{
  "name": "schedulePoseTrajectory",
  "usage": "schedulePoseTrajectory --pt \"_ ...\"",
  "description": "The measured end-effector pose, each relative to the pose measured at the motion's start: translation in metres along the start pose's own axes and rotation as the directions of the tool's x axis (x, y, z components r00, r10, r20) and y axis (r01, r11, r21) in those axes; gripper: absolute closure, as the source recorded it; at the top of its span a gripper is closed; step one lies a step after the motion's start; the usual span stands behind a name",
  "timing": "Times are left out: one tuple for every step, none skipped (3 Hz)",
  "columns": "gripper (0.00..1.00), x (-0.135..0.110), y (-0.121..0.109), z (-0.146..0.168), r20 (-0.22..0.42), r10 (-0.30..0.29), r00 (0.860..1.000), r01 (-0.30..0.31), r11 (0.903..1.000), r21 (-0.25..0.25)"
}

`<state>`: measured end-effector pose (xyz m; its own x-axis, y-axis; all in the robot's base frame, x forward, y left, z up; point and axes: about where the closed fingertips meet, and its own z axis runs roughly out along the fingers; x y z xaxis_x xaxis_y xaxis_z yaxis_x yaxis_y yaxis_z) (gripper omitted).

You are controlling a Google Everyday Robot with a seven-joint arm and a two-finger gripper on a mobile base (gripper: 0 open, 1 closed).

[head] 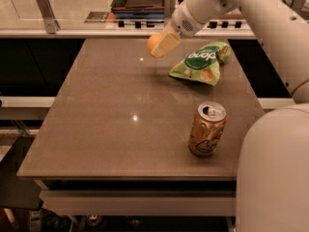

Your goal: Move orange near orange can

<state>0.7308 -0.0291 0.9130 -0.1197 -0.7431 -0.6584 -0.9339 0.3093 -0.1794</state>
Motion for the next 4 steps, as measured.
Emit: schedulePoseTrajectory --pt "1.0 0.021 0.012 -0.037 -0.063 -0.01 0.998 0.008 0.9996 -0.028" --pt "1.0 0.048 0.028 -0.07 -0.128 0.003 0.992 -0.006 0.9998 -0.017" --pt "1.0 0.08 0.053 -0.09 -0.212 -0.003 0.977 -0.002 0.9997 -0.023" --pt "1.0 0.099 0.074 -0.105 -0.233 -0.047 0.971 0.038 0.9983 -0.045"
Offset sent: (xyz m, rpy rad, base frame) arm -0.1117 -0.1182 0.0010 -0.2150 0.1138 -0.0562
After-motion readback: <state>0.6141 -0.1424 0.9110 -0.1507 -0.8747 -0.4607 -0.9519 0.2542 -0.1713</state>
